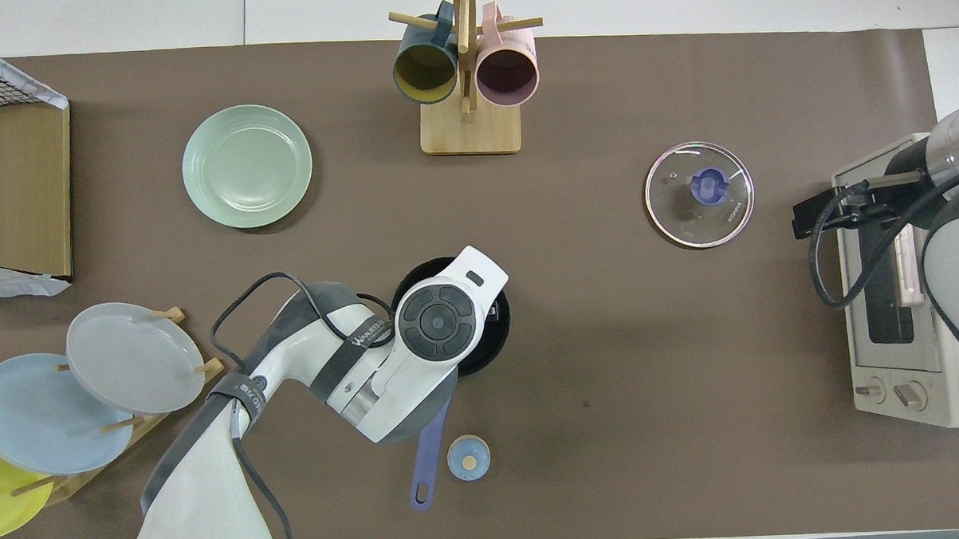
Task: Transfer potato from pot to plate
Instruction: 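Grasp the yellow potato inside the pot with the left gripper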
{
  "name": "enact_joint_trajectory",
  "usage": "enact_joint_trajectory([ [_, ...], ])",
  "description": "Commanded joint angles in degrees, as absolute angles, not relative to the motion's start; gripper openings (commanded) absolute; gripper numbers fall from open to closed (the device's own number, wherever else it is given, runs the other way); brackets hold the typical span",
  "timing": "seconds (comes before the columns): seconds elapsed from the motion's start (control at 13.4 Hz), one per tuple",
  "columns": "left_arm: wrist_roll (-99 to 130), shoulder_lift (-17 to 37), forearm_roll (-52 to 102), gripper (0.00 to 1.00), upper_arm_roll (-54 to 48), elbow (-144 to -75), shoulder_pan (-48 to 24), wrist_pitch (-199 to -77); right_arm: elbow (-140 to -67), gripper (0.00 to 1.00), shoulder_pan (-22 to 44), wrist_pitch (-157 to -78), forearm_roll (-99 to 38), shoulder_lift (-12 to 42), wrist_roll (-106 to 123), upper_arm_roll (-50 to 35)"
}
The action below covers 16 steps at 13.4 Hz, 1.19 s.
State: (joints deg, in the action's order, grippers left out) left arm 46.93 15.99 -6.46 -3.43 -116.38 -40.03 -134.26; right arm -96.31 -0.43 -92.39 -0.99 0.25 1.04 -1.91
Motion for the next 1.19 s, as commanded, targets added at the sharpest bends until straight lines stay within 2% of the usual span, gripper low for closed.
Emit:
enact_joint_trajectory([
  [0.0, 47.0, 15.6, -7.9, 0.98, -2.5, -117.5, -41.0, -135.1, -98.2, 1.00, -0.9, -92.4, -1.4, -1.2, 0.3, -2.3],
  [0.15, 47.0, 15.6, -7.9, 0.85, -2.5, -117.5, -40.9, -134.9, -98.1, 1.00, -0.9, -93.2, -1.0, -1.1, 0.5, -2.0],
  [0.3, 47.0, 15.6, -7.9, 0.57, -2.5, -117.3, -40.8, -134.9, -97.9, 1.00, -0.9, -92.9, 0.3, -0.6, 0.6, -1.9],
  [0.37, 46.9, 15.3, -7.9, 0.39, -2.5, -117.2, -40.5, -134.7, -97.6, 1.00, -0.8, -92.6, 2.5, -0.3, 0.5, -2.6],
  [0.52, 46.8, 14.7, -7.9, 0.17, -2.5, -117.0, -40.3, -133.5, -95.7, 1.00, -1.0, -91.0, 2.9, 0.4, 0.4, -1.9],
  [0.6, 46.8, 14.5, -7.9, 0.11, -2.5, -117.0, -40.3, -133.3, -95.6, 1.00, -1.0, -91.0, 3.0, 0.4, 0.5, -1.5],
  [0.75, 46.8, 14.2, -7.9, 0.05, -2.5, -116.9, -40.2, -132.8, -95.6, 1.00, -1.0, -90.9, 3.0, 0.5, 0.6, -1.2],
  [0.89, 46.8, 14.0, -7.9, 0.04, -2.5, -116.9, -40.2, -132.5, -95.8, 1.00, -1.0, -91.1, 2.9, 0.4, 0.4, -1.0],
  [0.97, 46.8, 13.8, -7.8, 0.00, -2.6, -116.9, -40.2, -132.4, -95.9, 1.00, -1.0, -91.1, 2.9, 0.4, 0.2, -0.8],
  [1.12, 46.8, 13.1, -7.8, 0.00, -2.6, -116.9, -40.1, -131.7, -96.0, 1.00, -1.0, -91.4, 2.8, 0.4, 0.2, 1.0],
])
